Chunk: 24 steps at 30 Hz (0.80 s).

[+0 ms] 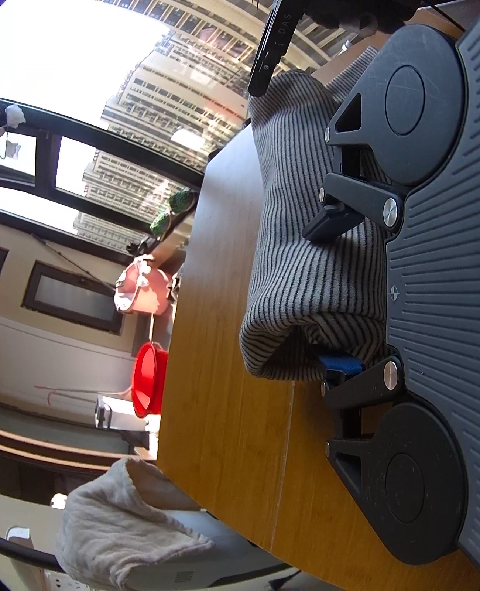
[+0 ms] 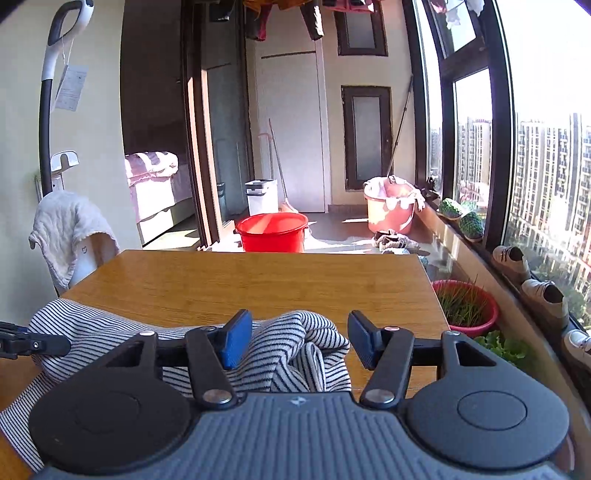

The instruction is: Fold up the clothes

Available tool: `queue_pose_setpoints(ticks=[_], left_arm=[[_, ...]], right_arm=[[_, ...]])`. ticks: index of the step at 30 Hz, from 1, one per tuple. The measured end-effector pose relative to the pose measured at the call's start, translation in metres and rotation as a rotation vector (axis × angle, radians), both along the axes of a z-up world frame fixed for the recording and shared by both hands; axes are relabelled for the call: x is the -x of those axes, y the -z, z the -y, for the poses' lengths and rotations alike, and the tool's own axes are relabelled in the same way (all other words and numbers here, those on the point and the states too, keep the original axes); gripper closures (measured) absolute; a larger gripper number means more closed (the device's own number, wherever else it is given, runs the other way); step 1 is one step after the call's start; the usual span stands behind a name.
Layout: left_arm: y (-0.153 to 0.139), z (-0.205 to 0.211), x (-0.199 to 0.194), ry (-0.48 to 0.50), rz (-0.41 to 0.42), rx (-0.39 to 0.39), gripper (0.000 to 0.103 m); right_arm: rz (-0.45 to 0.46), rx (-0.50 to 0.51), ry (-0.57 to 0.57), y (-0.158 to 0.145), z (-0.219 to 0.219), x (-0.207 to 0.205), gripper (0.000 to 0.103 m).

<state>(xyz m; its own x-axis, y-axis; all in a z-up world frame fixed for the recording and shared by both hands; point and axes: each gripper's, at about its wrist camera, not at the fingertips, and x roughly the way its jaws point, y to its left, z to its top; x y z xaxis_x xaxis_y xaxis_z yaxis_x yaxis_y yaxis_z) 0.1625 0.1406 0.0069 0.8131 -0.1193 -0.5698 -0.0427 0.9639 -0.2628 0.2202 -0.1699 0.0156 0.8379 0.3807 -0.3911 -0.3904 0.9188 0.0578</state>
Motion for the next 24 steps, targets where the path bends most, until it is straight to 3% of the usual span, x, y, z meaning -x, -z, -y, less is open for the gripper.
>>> queue_pose_setpoints(ticks=[1, 4, 6, 10, 13, 17, 22, 24], left_arm=[[0.000, -0.001, 0.000, -0.004, -0.001, 0.002, 0.034], [0.000, -0.001, 0.002, -0.016, -0.003, 0.005, 0.032], [-0.006, -0.002, 0.006, -0.024, 0.001, 0.008, 0.031], [-0.041, -0.003, 0.026, -0.066, 0.126, -0.022, 0.030], [-0.062, 0.002, 0.028, -0.021, 0.199, 0.014, 0.023], [-0.039, 0.017, 0.009, 0.036, 0.102, 0.053, 0.024], [-0.002, 0.030, 0.021, 0.061, 0.079, -0.017, 0.023], [-0.002, 0.035, 0.026, 0.072, 0.080, -0.050, 0.023]], right_arm=[[-0.003, -0.022, -0.027, -0.004, -0.002, 0.003, 0.062], [-0.079, -0.056, -0.094, -0.002, -0.010, 0.002, 0.063], [-0.095, 0.022, -0.068, 0.013, -0.018, -0.002, 0.062], [-0.089, 0.033, -0.043, 0.026, -0.016, 0.000, 0.061], [-0.090, 0.042, -0.035, 0.025, -0.017, 0.009, 0.061], [-0.078, 0.059, -0.033, 0.028, -0.013, 0.029, 0.061], [-0.176, 0.005, -0.015, 0.039, 0.012, 0.046, 0.053], [-0.117, -0.002, 0.007, 0.029, 0.019, 0.053, 0.053]])
